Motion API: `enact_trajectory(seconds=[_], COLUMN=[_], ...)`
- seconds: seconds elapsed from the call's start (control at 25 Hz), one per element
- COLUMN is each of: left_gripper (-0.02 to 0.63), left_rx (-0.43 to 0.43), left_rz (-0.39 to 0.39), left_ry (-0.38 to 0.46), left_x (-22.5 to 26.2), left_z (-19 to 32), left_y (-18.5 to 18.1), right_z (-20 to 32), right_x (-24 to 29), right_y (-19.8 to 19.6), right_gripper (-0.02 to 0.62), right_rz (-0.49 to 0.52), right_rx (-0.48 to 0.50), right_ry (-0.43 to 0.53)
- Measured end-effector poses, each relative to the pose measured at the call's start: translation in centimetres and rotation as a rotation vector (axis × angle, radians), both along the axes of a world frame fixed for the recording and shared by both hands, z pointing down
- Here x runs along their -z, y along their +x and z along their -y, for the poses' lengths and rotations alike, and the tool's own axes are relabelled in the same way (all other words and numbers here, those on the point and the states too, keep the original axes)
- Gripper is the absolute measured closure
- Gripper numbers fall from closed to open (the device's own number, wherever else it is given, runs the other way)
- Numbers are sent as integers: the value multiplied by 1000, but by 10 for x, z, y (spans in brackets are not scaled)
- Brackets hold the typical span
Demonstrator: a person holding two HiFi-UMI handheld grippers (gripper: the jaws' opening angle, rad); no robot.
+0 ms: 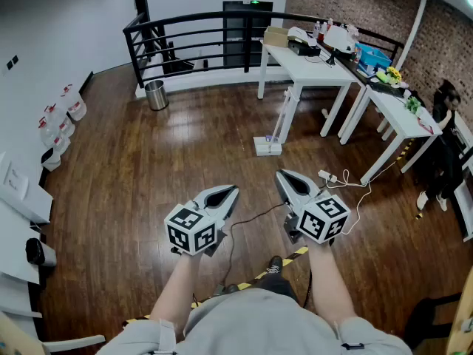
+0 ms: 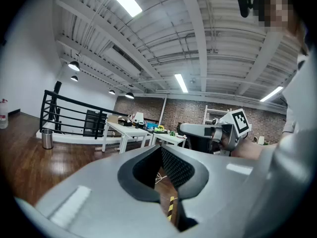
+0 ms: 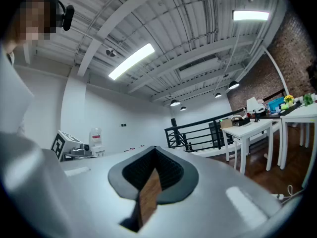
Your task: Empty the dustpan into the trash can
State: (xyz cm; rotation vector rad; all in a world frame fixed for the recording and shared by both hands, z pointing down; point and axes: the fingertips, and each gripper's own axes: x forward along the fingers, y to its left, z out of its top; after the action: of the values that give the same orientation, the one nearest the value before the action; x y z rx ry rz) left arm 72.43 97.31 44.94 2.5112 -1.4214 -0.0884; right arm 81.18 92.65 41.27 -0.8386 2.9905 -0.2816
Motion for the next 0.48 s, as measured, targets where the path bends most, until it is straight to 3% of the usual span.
enact_trajectory(seconds=[0.48], left_gripper=[601], left_rx=[7], left_rz=[11], left_ry=[-17], left_x=[-4], left_z=[87], left_y=[29], right_z=[84], right_x=[-3], right_y=[32], right_gripper=[595], right_rz=[1], right_rx=[2], right_ry=[23])
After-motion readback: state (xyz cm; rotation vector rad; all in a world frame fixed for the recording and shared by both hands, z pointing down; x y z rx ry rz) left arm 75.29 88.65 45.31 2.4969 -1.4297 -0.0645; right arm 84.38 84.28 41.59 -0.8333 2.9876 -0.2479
